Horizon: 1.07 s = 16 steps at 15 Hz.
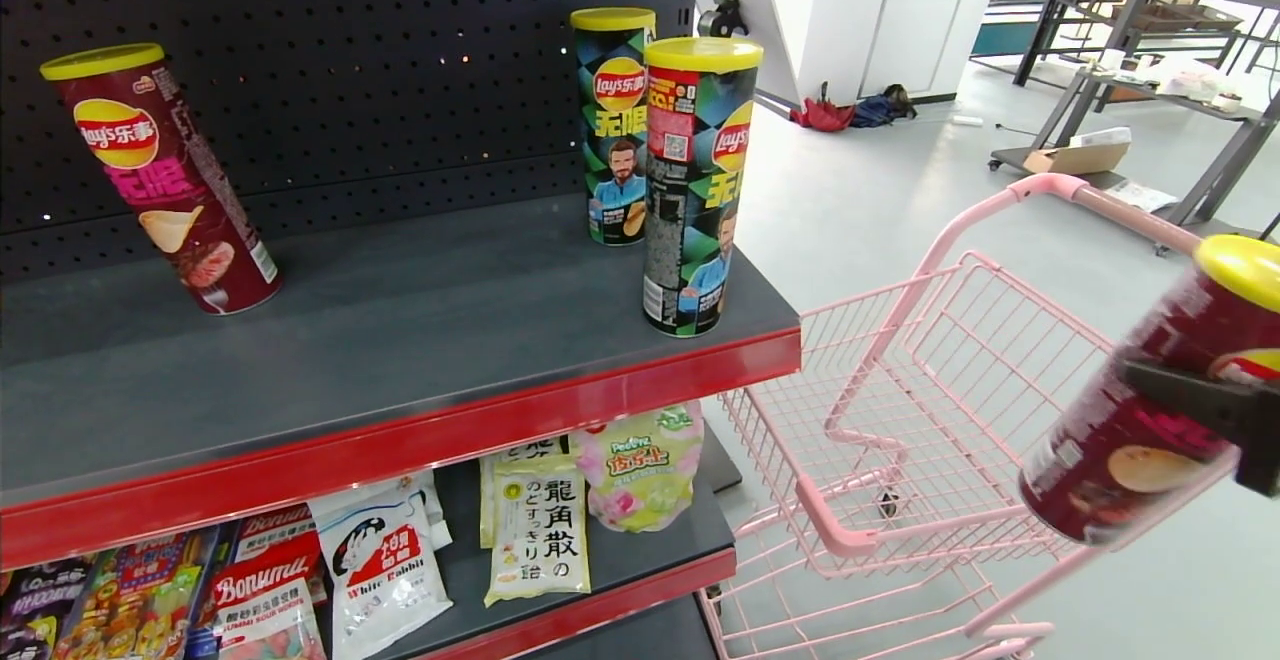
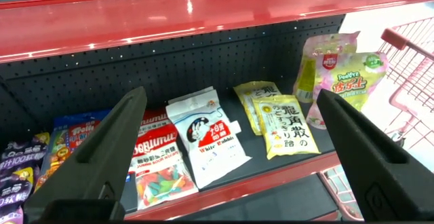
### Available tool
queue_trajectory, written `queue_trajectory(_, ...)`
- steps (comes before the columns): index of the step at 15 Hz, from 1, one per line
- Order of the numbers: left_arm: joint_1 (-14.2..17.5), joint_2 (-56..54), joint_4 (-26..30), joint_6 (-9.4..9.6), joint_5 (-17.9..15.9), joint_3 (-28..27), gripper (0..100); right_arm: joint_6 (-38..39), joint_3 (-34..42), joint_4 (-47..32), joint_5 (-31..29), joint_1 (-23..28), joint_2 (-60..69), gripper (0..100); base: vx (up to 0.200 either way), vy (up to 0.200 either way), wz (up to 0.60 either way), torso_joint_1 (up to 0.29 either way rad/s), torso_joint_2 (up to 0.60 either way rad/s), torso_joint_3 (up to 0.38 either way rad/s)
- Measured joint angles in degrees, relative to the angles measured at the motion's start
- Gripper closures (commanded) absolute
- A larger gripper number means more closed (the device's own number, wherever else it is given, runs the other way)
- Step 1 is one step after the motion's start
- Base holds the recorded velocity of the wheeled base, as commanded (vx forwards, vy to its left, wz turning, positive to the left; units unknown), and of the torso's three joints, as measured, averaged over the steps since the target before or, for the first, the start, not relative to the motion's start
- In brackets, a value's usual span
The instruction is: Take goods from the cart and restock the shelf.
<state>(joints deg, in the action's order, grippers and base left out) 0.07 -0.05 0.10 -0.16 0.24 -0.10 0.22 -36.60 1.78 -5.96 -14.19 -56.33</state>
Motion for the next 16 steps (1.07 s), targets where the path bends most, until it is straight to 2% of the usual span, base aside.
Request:
queue_trajectory(4, 0.00, 0.00, 0.00, 0.05, 0.00, 0.00, 0, -2.65, 4.57, -16.49, 0.28, 1.44, 19.48, 100, 0.000, 0.000, 0.00, 0.000, 0.00, 0.000)
queue_trajectory(7, 0.00, 0.00, 0.00, 0.09, -0.02, 0.00, 0, -3.91, 5.60, -24.88, 0.17, 1.82, 28.81, 100, 0.000, 0.000, 0.00, 0.000, 0.00, 0.000)
queue_trajectory(10, 0.00, 0.00, 0.01, 0.16, 0.00, 0.00, 0, -4.45, 5.73, -26.22, 0.17, 1.90, 33.46, 100, 0.000, 0.000, 0.00, 0.115, -0.34, -0.214)
queue_trajectory(16, 0.00, 0.00, -0.02, 0.09, -0.02, 0.00, 0, -5.47, 6.12, -26.19, 0.28, 1.84, 35.44, 100, 0.000, 0.000, 0.00, 0.211, -0.54, -0.335)
